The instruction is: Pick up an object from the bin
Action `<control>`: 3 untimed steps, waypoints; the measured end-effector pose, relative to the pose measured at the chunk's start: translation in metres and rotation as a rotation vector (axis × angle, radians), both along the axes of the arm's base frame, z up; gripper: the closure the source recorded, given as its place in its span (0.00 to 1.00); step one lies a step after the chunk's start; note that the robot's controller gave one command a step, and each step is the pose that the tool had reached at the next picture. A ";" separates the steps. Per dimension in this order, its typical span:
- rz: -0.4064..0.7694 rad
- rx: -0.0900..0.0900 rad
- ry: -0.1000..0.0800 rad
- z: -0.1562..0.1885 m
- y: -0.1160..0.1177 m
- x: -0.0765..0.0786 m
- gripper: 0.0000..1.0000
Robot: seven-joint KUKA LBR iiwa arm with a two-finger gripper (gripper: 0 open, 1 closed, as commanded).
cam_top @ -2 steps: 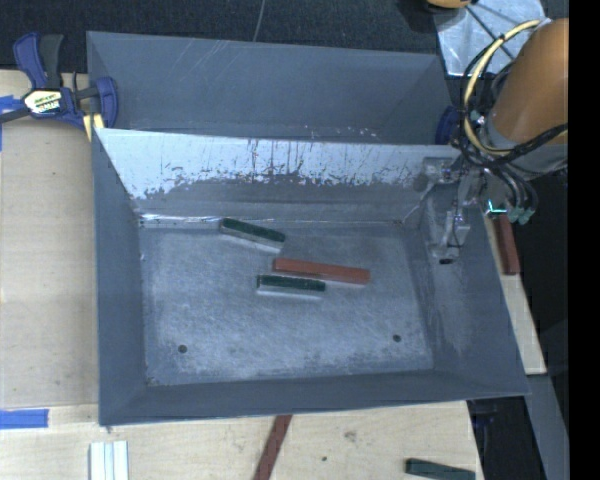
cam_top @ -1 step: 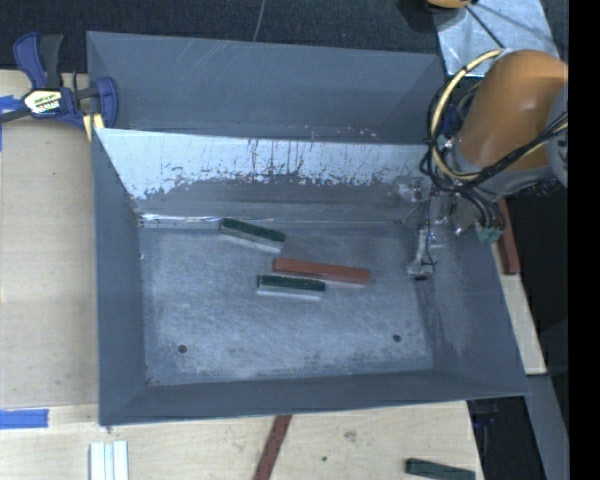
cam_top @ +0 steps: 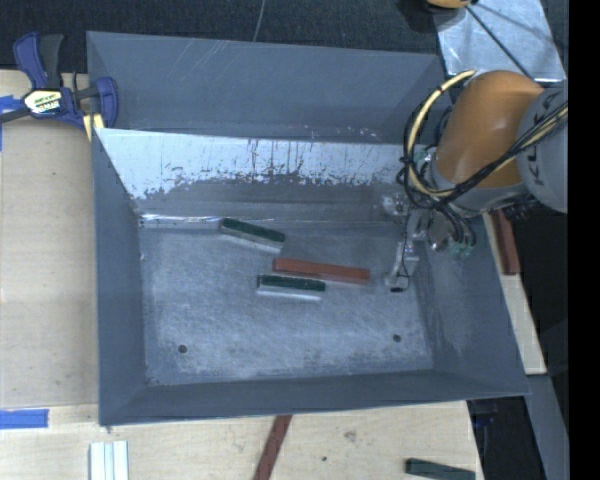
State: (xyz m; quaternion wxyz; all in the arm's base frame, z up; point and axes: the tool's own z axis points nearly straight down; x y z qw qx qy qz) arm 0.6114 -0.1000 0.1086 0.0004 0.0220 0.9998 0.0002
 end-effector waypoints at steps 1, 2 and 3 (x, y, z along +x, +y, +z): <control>0.128 -0.001 -0.003 -0.034 0.063 -0.012 1.00; 0.128 -0.001 -0.003 -0.034 0.063 -0.012 1.00; 0.596 -0.001 -0.004 0.099 0.073 -0.038 1.00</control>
Offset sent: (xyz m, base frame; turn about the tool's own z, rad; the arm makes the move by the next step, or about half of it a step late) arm 0.0000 0.0000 0.0000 0.0000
